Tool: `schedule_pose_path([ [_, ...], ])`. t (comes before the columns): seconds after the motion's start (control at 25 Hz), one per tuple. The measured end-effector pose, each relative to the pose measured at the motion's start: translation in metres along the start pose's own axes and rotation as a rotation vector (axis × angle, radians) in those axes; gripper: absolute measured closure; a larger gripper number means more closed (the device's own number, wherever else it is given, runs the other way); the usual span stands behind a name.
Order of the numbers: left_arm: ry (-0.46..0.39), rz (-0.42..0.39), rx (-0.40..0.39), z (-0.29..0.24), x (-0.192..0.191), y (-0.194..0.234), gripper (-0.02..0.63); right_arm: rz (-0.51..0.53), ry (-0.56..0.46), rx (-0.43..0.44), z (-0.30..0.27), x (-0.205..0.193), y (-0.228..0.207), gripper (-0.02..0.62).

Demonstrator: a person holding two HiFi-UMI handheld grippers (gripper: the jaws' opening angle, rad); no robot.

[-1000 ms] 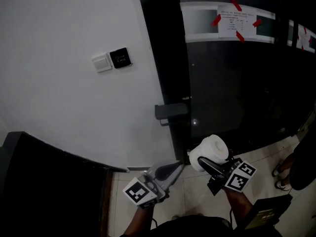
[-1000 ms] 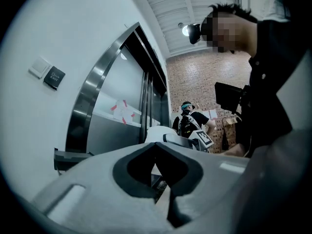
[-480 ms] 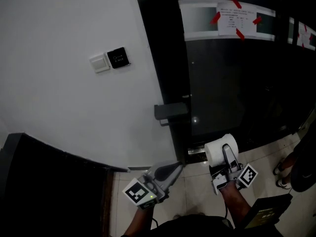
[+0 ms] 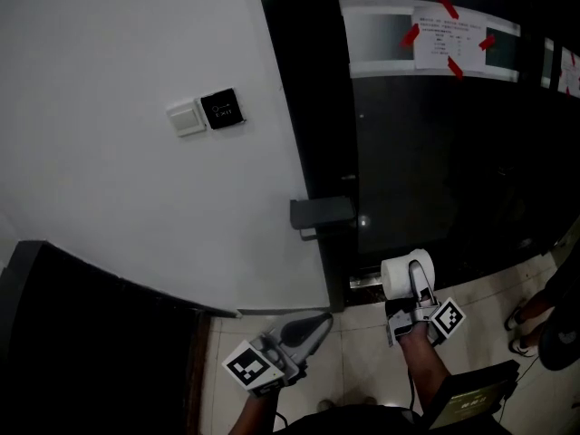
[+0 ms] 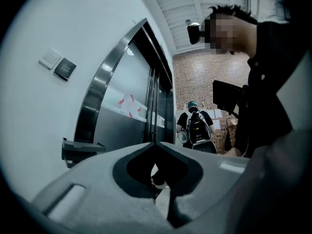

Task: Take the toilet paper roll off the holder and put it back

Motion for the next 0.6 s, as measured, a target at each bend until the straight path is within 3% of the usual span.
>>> schedule_pose_path([
  [0.6, 0.029, 0.095, 0.136, 0.047, -0.027, 0.043, 0.611, 0.003, -0.039, -0.103, -0.127, 0.027, -0.094, 0.135],
])
Point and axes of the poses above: the fingertips, and each gripper's own axes: z backward along the fingers, y to its left, x out of its top, the point moved 4 cm from there along z, backward along the fingers, and after that the axes turned 7 degrees about y, right-handed, at the moved point
